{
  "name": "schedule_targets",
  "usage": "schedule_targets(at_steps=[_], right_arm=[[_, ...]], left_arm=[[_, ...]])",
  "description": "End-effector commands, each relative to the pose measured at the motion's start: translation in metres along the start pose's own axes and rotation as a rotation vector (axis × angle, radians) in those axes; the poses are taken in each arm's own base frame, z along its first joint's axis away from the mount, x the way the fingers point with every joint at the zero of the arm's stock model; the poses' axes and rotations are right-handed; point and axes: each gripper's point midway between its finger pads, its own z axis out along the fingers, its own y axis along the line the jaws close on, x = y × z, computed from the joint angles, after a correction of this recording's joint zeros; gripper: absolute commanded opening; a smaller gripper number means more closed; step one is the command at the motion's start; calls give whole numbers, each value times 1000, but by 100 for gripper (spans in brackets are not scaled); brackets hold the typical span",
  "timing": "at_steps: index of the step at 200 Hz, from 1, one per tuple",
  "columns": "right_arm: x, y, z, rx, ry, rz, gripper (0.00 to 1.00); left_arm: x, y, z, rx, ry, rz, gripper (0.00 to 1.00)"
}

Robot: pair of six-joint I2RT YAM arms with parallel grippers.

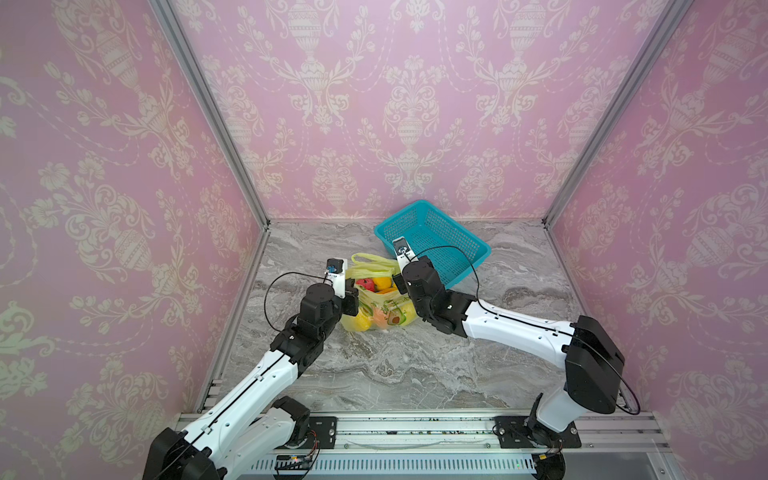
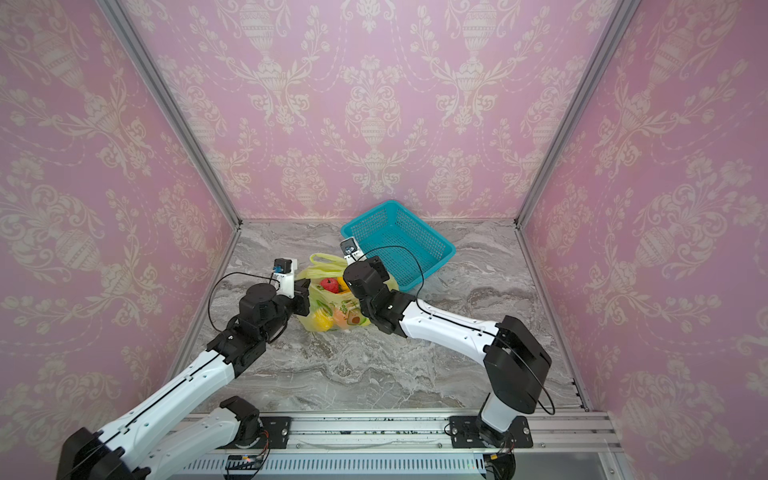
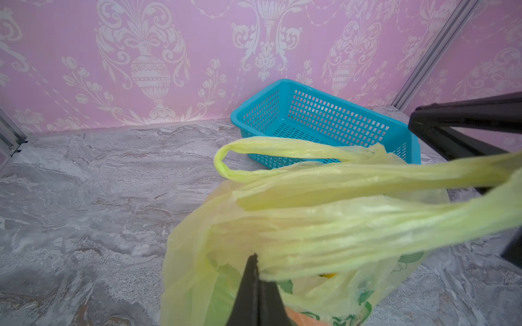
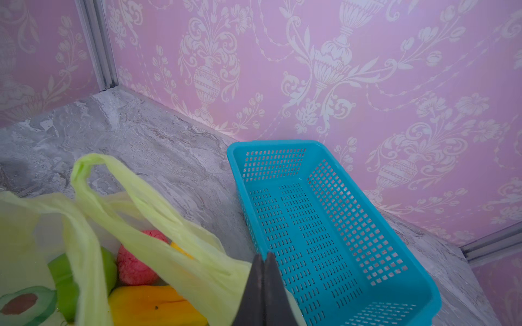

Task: Untie the knot of the plastic bag and take out the fruit

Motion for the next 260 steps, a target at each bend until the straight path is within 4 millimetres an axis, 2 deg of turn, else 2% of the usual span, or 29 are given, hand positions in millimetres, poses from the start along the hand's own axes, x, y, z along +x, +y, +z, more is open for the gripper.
schedule_targets(at_steps=[1, 21, 34, 49, 75, 79, 82, 90, 97, 104, 120, 132, 141, 158, 161, 170, 194, 219, 235, 248, 252, 260], right_arm=[[22, 5, -1, -93, 46, 31, 17], [25, 28, -9, -222, 36, -15, 58], [28, 32, -9, -232, 41, -34, 74], [35, 33, -3, -208, 57, -58, 81], [45, 29, 13, -128, 87, -111, 86], [52, 28, 16, -112, 104, -124, 86], [39, 26, 19, -99, 86, -111, 86], [38, 22, 25, -64, 98, -115, 83], [38, 20, 30, -48, 111, -115, 75], [38, 19, 34, -44, 123, -110, 61], [35, 16, 35, -45, 131, -91, 17], [31, 15, 29, -63, 114, -62, 3], [27, 14, 22, -87, 97, -30, 0], [18, 14, 6, -155, 53, 52, 0], [27, 15, 3, -165, 64, 56, 0], [26, 15, -7, -201, 48, 100, 0], [16, 0, -31, -228, -23, 218, 0], [10, -18, -51, -242, -73, 321, 0], [10, -20, -57, -280, -78, 381, 0], [11, -20, -59, -296, -81, 415, 2], [11, -20, -60, -297, -84, 425, 2], [11, -20, -61, -305, -88, 443, 3]], left_arm=[[-4, 4, -4, -10, -25, -25, 0], [-4, 4, -4, -10, -28, -25, 0], [-4, 4, -4, -10, -29, -25, 0], [-4, 4, -5, -11, -29, -25, 0], [-6, 4, -7, -11, -38, -27, 0], [-6, 5, -7, -11, -39, -27, 0], [-7, 5, -8, -11, -40, -27, 0], [-7, 4, -8, -10, -41, -28, 0], [-7, 4, -8, -10, -44, -27, 0], [-7, 4, -9, -8, -46, -26, 0], [-7, 4, -9, -8, -48, -25, 0], [-7, 5, -9, -13, -48, -25, 0], [-6, 6, -9, -17, -50, -24, 0], [-7, 10, -10, -36, -56, -23, 1], [-8, 10, -11, -39, -59, -23, 2], [-10, 13, -14, -52, -65, -24, 6], [-24, 21, -31, -96, -112, -37, 26], [-51, 27, -52, -127, -196, -66, 62], [-76, 24, -62, -123, -248, -53, 74], [-96, 29, -65, -166, -281, -73, 85], [-112, 30, -71, -179, -309, -86, 88], [-128, 33, -70, -219, -299, -91, 90]])
